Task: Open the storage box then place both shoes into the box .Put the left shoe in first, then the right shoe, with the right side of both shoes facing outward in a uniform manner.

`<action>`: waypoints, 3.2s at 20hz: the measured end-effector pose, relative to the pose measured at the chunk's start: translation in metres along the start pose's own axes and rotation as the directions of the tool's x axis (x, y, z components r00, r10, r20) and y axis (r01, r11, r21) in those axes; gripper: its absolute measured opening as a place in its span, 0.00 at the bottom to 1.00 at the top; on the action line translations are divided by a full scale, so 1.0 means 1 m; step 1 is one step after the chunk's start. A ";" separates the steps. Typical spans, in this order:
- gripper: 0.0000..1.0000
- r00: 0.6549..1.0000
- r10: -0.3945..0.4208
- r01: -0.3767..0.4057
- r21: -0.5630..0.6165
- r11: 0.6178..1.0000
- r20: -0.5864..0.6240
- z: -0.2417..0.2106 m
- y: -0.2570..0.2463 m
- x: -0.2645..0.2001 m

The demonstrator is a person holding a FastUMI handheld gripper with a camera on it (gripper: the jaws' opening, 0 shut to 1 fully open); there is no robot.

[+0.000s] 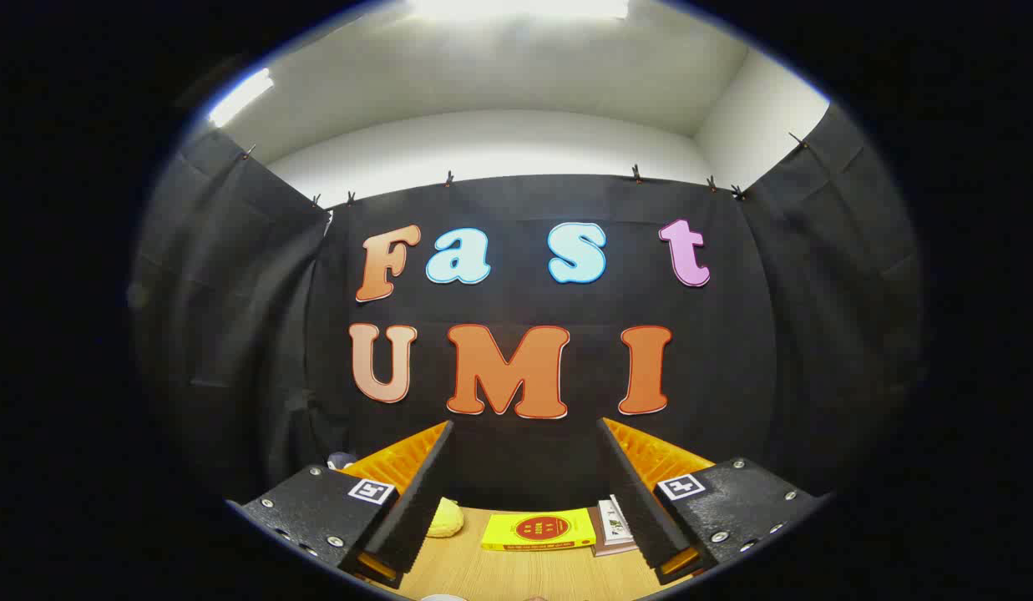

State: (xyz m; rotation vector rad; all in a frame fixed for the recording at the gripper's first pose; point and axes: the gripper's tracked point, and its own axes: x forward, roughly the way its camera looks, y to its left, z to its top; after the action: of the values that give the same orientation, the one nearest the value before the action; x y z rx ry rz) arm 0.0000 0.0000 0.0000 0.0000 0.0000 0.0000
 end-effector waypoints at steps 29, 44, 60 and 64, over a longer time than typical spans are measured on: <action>0.98 0.970 0.192 -0.180 0.091 0.979 -0.150 -0.047 0.053 -0.018; 0.98 0.450 0.709 -0.339 0.630 0.699 -0.544 -0.253 0.233 -0.096; 0.94 0.142 0.854 -0.034 0.859 0.510 -0.501 -0.338 0.301 -0.151; 0.69 0.158 0.866 -0.049 0.872 0.487 -0.474 -0.296 0.302 -0.140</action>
State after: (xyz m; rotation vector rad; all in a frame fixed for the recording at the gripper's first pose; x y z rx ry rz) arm -0.1404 0.3019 -0.2965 0.8393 1.2425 0.7781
